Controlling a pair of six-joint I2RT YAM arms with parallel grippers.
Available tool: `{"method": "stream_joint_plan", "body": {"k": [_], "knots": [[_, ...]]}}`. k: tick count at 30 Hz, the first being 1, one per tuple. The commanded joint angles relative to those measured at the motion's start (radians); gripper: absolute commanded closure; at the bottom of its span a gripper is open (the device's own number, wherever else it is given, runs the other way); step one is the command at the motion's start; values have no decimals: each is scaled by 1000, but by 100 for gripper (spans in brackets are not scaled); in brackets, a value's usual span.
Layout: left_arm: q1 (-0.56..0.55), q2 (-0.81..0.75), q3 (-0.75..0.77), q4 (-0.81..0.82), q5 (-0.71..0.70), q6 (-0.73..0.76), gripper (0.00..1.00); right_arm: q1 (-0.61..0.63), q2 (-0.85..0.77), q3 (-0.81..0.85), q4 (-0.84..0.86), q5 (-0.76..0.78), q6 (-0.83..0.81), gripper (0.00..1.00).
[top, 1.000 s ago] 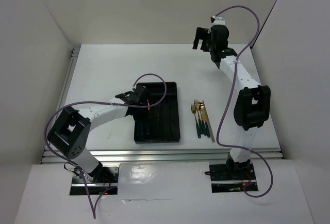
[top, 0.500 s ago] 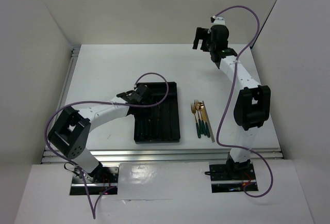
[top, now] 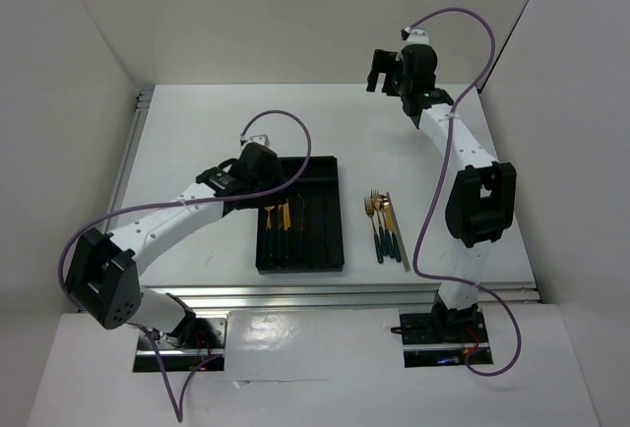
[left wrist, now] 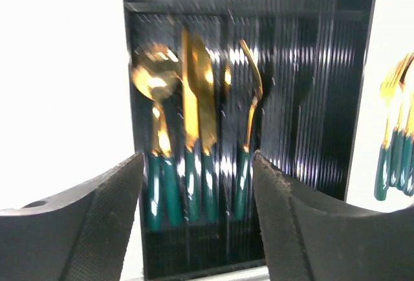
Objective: Sort the eating utensils into containers
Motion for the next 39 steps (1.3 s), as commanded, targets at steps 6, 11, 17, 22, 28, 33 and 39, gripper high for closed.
{"method": "stream_joint_plan", "body": {"k": [6,11,17,22,28,33,39], "knots": [[164,-134,-107,76,40,107,10,-2,10,73,-20,-22,-6,0],[213,-206,-202,151,89,107,8,-2,-14,62,-20,-13,-6,0],[232,-343,-340,183,104,97,7,-2,-94,-39,65,-74,-6,0],[232,-374,-372,183,115,97,6,-2,-115,-50,75,-117,-6,0],[232,-415,-406,227,127,107,6,-2,-125,-59,86,-165,3,0],[232,-403,-415,237,137,107,6,-2,-114,9,33,-191,34,0],[232,-412,-461,318,175,116,6,-2,-158,-128,31,-211,118,0]]}}
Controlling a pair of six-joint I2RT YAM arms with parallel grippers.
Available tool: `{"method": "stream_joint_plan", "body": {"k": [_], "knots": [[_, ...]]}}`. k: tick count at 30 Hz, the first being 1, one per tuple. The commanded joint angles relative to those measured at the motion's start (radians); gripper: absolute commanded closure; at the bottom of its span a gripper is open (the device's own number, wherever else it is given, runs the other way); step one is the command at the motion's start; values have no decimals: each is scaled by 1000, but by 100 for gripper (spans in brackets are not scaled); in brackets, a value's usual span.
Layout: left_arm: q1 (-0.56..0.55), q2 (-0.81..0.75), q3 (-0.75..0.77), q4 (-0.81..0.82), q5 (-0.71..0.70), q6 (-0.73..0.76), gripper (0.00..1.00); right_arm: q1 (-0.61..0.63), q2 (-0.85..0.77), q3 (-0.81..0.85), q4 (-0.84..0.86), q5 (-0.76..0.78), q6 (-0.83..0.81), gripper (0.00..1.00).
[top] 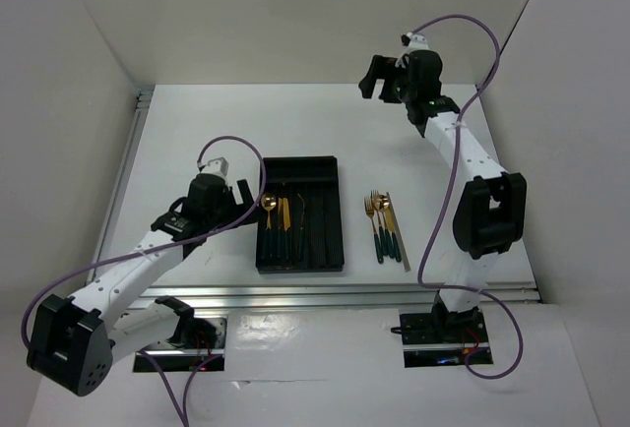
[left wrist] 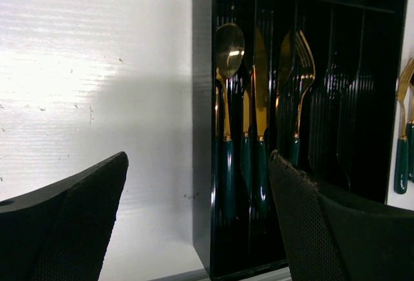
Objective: Sort the eating utensils into containers
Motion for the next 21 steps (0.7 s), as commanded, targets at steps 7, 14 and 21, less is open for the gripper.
{"method": "stream_joint_plan", "body": {"k": [7,14,21], "knots": [[7,-18,-34,99,57,30,6,-2,-106,-175,-142,2,125,0],[7,-27,-44,110,46,30,0,-2,-241,-346,-160,104,145,1],[7,-47,-90,170,81,48,1,-2,-468,-654,60,84,200,0]]}}
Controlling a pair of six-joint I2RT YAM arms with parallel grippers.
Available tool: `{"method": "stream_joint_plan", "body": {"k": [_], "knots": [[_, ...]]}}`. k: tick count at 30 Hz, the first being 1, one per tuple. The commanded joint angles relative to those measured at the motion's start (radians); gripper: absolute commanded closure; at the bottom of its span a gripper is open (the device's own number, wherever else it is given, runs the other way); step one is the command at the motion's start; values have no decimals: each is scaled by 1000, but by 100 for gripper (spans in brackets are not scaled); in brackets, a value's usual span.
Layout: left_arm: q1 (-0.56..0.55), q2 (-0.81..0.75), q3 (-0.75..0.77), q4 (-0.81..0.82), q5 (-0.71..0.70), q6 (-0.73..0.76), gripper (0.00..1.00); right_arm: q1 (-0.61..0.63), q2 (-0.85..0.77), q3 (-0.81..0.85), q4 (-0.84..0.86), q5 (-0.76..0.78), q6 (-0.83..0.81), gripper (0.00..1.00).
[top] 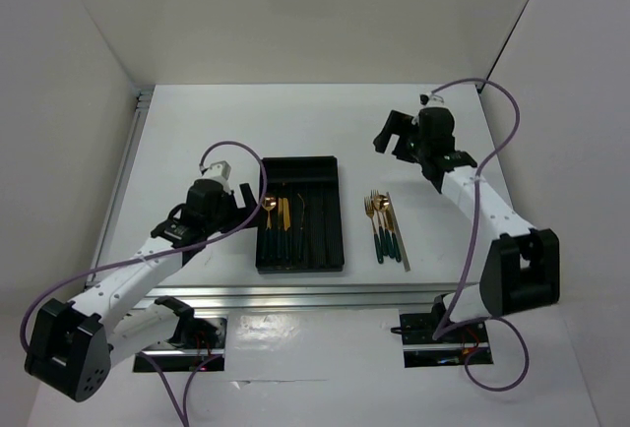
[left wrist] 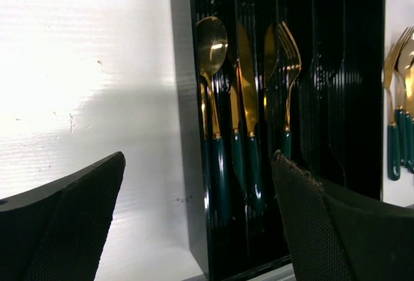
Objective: Sort the eating utensils into containers
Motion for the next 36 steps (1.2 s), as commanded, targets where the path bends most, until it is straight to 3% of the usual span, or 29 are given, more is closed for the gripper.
{"method": "stream_joint_plan", "body": {"k": [1,6,22,28,36], "knots": [[7,-33,-14,60,12,34,1,-2,-119,-134,165,-4,39,0],[7,-85,-32,51,-57,34,1,-2,-216,-185,180,51,69,0],[7,-23,-23,83,-43,10,0,-2,-248,-219,73,101,88,0],[7,-73,-66,62,-88,10,0,-2,-282,-242,44,121,97,0],[7,-156,-121,63,-123,19,0,-2,-210,-207,-108,141,115,14]]}}
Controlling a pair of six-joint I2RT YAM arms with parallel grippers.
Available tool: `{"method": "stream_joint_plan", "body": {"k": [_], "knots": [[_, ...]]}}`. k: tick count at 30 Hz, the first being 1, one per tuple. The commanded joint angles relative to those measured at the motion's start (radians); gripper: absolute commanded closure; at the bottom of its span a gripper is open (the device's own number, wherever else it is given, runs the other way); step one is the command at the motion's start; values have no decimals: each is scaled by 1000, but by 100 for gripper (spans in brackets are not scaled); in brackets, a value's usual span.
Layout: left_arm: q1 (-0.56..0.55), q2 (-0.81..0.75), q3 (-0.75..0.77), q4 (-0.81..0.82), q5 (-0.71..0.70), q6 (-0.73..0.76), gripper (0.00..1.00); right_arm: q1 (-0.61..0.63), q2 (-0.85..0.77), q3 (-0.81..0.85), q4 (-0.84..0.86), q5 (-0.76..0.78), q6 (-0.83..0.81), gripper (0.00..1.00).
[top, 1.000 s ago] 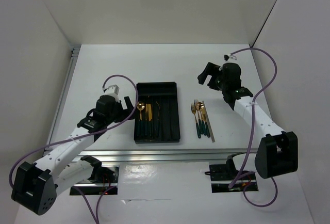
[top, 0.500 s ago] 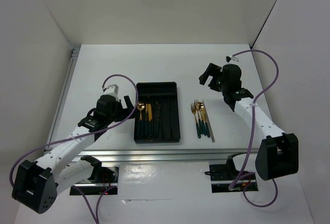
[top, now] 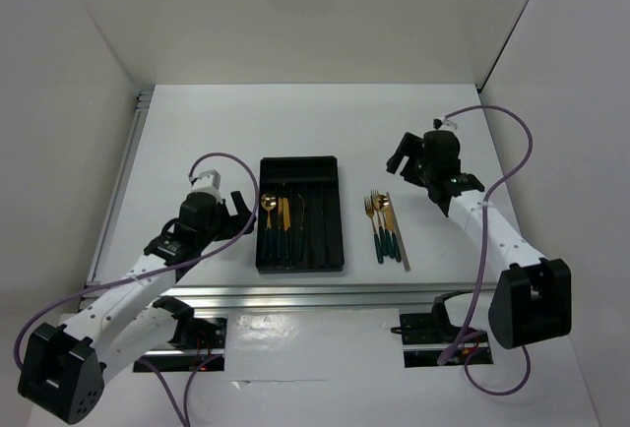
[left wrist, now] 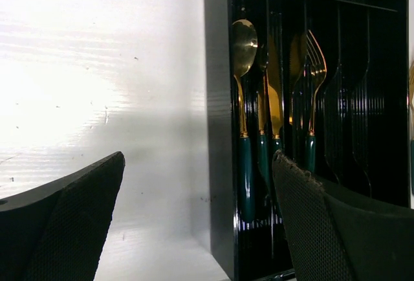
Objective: Sort the eating utensils into containers
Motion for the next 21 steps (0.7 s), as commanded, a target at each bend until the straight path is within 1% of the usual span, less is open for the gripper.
{"method": "stream_joint_plan", "body": {"k": [1,2,5,6,10,11,15,21], "knots": [[7,-24,-10,37,-35,19,0,-2,25,20,-96,25,26,17],[7,-24,-10,37,-35,19,0,-2,34,9,-96,3,35,22],[7,-24,-10,28,-44,19,0,8,43,-43,-78,-59,35,30],[7,-24,-10,28,-44,19,0,21,44,-53,-67,-60,35,33],[7,-24,-10,28,-44,19,0,96,86,-40,-122,20,26,36],[7,-24,-10,28,-44,19,0,110,102,-28,-146,55,35,38],[7,-24,-10,28,-44,19,0,178,123,-19,-171,109,69,39],[7,-6,-10,28,-46,19,0,218,132,-19,-180,109,69,51]]}}
